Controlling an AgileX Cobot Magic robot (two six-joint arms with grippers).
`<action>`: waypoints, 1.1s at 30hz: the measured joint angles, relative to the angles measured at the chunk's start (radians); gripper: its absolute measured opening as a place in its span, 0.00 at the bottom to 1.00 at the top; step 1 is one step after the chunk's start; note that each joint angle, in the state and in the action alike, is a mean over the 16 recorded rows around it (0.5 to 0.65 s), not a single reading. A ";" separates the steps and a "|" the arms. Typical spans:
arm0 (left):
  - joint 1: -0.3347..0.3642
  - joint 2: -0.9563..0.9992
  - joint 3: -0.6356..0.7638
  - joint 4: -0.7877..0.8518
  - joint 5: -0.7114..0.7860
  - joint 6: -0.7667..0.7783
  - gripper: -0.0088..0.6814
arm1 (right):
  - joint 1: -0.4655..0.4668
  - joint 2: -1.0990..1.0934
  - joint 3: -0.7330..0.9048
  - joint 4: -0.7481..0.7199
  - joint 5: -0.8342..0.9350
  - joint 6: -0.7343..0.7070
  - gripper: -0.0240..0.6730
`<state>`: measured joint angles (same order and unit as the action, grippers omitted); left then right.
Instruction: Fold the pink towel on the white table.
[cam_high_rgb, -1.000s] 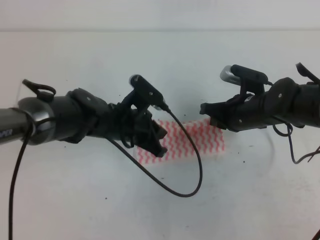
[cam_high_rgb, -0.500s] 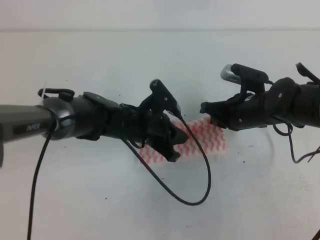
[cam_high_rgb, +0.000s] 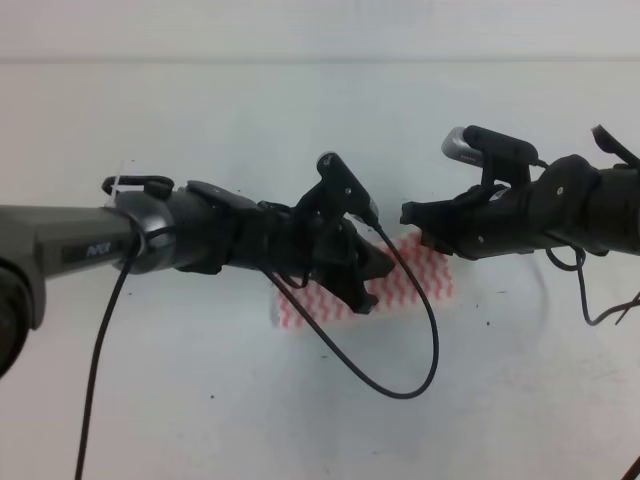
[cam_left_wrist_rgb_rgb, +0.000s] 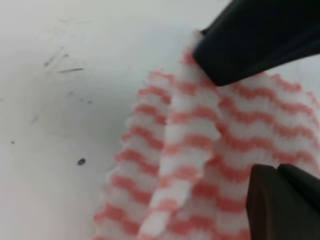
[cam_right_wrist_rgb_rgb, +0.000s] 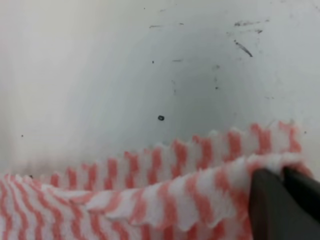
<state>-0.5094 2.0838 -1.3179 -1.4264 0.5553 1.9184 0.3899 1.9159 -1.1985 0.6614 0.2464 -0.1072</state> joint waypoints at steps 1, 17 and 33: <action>-0.001 0.006 -0.007 0.000 0.000 0.001 0.01 | 0.000 -0.001 0.000 0.001 -0.001 0.000 0.01; -0.003 0.056 -0.068 -0.020 -0.042 0.042 0.01 | 0.000 0.000 0.000 0.007 0.000 0.000 0.01; -0.003 0.065 -0.076 -0.109 -0.084 0.124 0.01 | 0.001 0.000 0.000 0.020 -0.012 0.000 0.21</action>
<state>-0.5127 2.1484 -1.3944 -1.5349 0.4709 2.0420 0.3909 1.9159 -1.1986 0.6814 0.2343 -0.1071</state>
